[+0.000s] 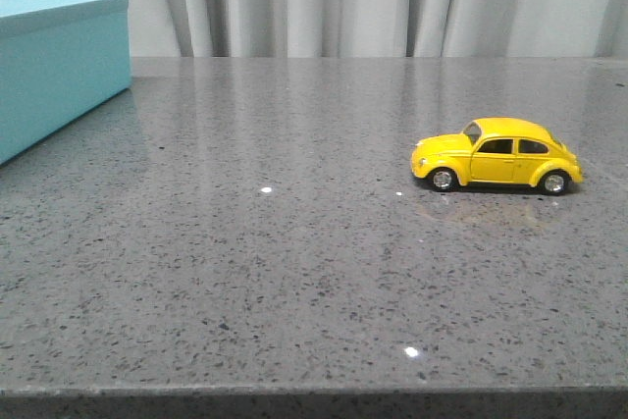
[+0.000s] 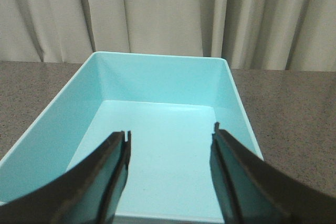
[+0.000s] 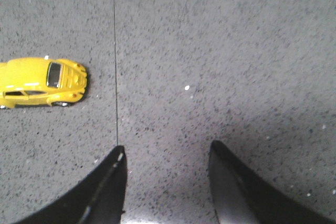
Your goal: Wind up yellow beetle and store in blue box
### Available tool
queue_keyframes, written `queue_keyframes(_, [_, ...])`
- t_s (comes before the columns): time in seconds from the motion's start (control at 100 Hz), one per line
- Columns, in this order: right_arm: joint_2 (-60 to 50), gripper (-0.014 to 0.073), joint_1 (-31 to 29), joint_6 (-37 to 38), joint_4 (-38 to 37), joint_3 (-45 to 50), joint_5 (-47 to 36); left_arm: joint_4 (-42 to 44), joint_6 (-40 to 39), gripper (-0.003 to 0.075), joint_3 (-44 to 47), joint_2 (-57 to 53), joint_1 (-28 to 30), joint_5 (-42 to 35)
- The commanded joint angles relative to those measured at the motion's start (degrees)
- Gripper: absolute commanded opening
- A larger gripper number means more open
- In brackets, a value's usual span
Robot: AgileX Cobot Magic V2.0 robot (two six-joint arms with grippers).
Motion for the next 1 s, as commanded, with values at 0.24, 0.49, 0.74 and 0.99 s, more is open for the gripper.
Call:
queue_keyframes(0.24, [11.9, 0.0404, 2.9, 1.3, 1.9, -12.1, 2.2, -0.9, -0.4, 0.0347, -2.1, 0.6, -0.5, -4.6])
queue_keyframes(0.49, [19.5, 0.0404, 8.5, 4.5, 1.8, -17.5, 2.9, -0.9, -0.4, 0.0347, -2.1, 0.6, -0.5, -4.6])
queue_keyframes(0.74, [27.5, 0.0405, 16.0, 8.4, 0.0, -21.7, 4.5, -0.9, -0.4, 0.0347, -2.1, 0.6, -0.5, -4.6])
queue_keyframes(0.99, [35.2, 0.0442, 22.0, 11.7, -0.3, -25.9, 4.9, -0.9, -0.4, 0.0347, -2.1, 0.6, -0.5, -4.6])
